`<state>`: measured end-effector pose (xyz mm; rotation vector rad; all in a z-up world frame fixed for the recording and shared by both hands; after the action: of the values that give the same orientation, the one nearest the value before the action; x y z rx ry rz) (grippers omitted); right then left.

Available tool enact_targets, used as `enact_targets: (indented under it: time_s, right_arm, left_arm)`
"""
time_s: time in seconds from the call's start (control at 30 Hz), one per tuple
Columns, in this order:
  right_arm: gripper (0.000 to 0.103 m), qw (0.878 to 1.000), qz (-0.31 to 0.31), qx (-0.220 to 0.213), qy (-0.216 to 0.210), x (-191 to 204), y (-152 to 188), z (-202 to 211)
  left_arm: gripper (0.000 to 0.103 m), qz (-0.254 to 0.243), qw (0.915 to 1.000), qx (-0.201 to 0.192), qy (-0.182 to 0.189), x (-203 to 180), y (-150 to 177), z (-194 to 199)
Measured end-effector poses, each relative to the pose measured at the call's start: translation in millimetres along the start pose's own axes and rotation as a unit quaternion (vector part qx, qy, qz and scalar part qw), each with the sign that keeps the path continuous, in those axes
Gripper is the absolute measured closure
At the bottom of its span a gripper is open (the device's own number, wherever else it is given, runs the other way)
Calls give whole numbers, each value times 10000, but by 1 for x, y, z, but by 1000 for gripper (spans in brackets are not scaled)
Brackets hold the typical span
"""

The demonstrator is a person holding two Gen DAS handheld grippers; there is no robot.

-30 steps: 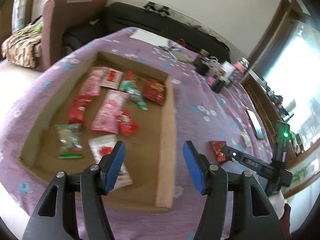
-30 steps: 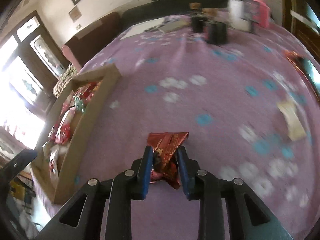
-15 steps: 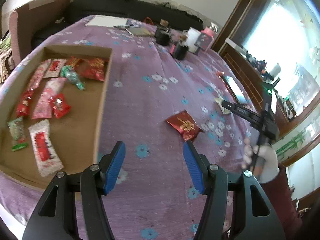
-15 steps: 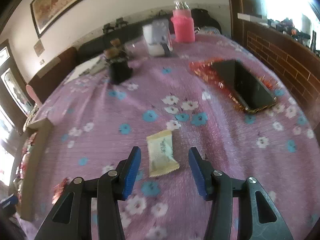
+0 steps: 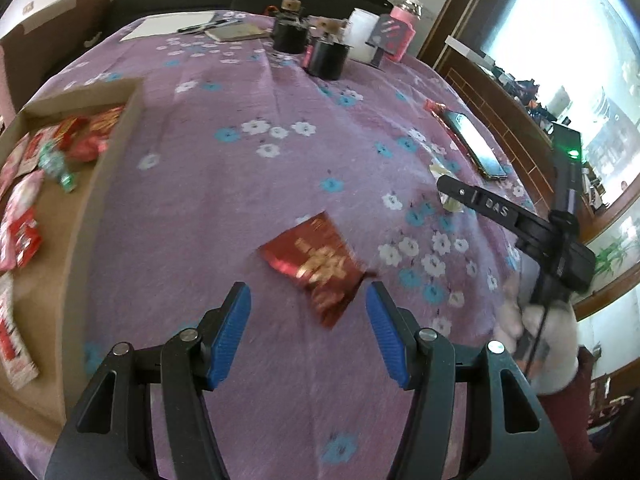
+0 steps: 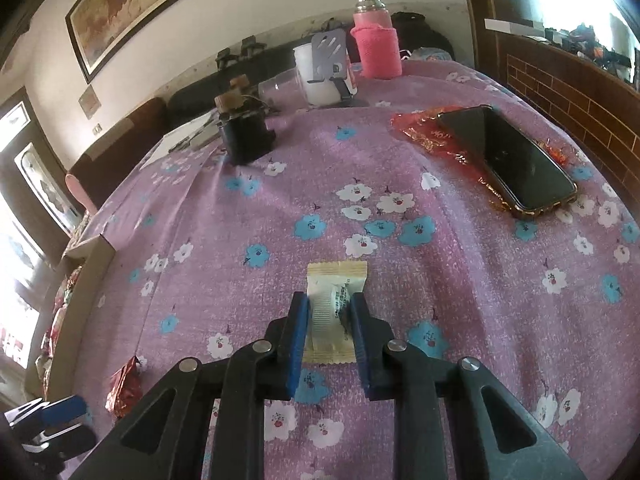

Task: Organize snacks
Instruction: 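Grasp the red gold-character packet with the left tool while the right tool grasps the cream sachet, then carry the red packet into the tray and open the left tool while the right tool carries the cream sachet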

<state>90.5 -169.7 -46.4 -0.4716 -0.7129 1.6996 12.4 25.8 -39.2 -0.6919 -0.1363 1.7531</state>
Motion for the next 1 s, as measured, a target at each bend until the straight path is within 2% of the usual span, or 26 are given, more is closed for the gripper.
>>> enact_targets:
  time_s: [0.17, 0.2, 0.33, 0.37, 0.4, 0.43, 0.53, 0.7, 0.83, 1.0]
  right_arm:
    - [80, 10000, -34, 8, -92, 0, 1, 0]
    - [80, 9999, -42, 11, -111, -1, 1, 0]
    - [80, 9999, -37, 19, -141, -1, 1, -1]
    - [80, 9999, -28, 23, -141, -1, 0, -1]
    - [80, 9999, -22, 22, -144, -1, 0, -1]
    - [80, 9999, -18, 18, -148, -1, 0, -1]
    - [80, 9999, -27, -16, -138, -1, -1, 0]
    - [82, 9996, 19, -269, 132, -7, -6, 9]
    - [82, 9994, 3, -308, 165, -9, -7, 9]
    - [82, 9992, -84, -344, 195, -13, -6, 10]
  left_arm:
    - [44, -79, 9998, 155, -132, -15, -5, -29]
    - [40, -152, 9997, 79, -180, -18, -6, -31]
    - [38, -389, 9988, -73, -286, -25, -5, -35]
    - [41, -454, 9984, -121, -306, -25, -5, -35]
    - [64, -491, 9981, -160, -336, -25, -6, -34]
    - [68, -536, 9978, -194, -350, -24, -6, -33]
    - [69, -386, 9991, -134, -144, -19, -8, -30]
    - [69, -236, 9995, -164, 151, -17, -9, -13]
    - [69, -141, 9987, -344, 358, -13, -12, 14]
    - [69, 203, 9967, -580, 529, 12, -19, 50]
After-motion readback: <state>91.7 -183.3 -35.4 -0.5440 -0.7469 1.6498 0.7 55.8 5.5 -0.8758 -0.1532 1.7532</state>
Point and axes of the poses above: each gripper's, at about its wrist camera, not at the fingertips, and z roughly against the way its jaws point, x to its left, y to its underside, the point moved 8 cm from there along -z, roughly the way its jaws point, and after that the axes turned 15 degrees about z, right-handed, at the moved point
